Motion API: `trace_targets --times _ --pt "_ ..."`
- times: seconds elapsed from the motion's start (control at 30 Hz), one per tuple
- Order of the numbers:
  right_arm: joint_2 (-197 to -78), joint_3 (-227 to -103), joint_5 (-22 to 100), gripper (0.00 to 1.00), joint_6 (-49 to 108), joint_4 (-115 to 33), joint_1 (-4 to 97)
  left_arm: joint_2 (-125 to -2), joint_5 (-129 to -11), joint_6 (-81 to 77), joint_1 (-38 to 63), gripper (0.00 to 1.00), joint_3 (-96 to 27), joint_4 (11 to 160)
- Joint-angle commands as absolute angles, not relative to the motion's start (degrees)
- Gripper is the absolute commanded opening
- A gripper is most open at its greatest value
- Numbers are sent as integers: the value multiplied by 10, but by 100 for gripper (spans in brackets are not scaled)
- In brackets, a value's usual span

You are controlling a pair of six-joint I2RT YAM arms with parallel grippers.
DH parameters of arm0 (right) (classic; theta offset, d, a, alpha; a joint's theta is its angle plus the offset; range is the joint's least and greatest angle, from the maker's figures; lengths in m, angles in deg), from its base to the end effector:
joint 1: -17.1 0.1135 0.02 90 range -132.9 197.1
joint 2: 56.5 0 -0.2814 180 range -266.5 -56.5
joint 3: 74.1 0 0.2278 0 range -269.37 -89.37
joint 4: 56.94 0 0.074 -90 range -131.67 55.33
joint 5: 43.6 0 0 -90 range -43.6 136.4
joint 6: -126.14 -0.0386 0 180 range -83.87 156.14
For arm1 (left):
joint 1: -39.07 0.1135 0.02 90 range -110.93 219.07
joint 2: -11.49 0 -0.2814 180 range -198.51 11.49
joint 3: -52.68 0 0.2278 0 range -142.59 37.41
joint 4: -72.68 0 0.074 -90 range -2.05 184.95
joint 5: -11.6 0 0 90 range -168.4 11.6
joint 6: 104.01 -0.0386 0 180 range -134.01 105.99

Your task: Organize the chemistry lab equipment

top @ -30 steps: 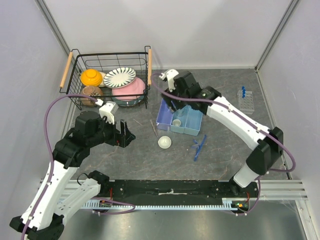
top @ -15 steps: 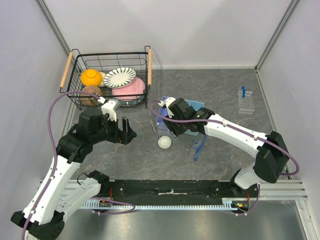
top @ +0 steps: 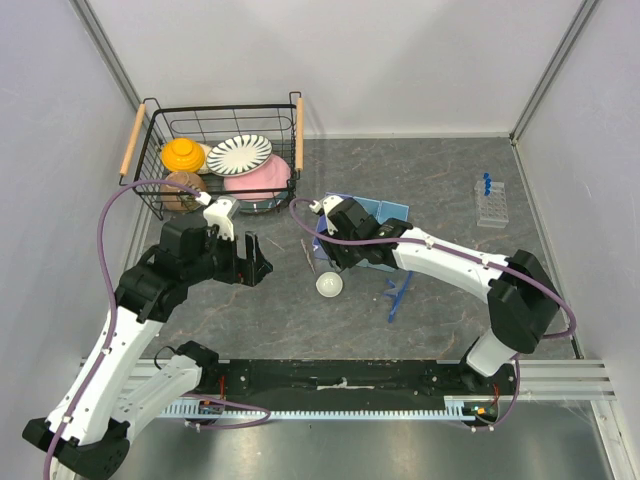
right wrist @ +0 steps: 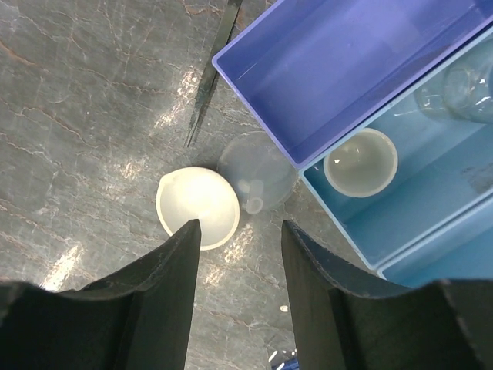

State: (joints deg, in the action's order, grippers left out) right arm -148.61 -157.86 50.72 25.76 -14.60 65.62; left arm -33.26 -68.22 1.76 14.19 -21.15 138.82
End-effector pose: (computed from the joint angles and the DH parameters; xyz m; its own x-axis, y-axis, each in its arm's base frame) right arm 0.2188 0.2431 0.2746 -0.6330 -0.4447 -0.6336 -0.6114 0.7893 0.0568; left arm 0.0957 -0.0519 0.3548 -0.6735 0.0175 -0.7390 0.3731 0.8711 -0.3194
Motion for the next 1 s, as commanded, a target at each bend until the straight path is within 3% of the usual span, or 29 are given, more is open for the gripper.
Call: trace_targets --times 0.0,0.17,0.97 --pt "-1502 -1590 498 53 250 -179 657 -336 -697 22 142 92 -237 1379" --pt "-1514 -1598 499 53 253 -184 657 -338 -701 18 141 92 -238 1381" --pt "-1536 -1605 528 30 264 -195 656 -348 -708 13 141 92 -239 1379"
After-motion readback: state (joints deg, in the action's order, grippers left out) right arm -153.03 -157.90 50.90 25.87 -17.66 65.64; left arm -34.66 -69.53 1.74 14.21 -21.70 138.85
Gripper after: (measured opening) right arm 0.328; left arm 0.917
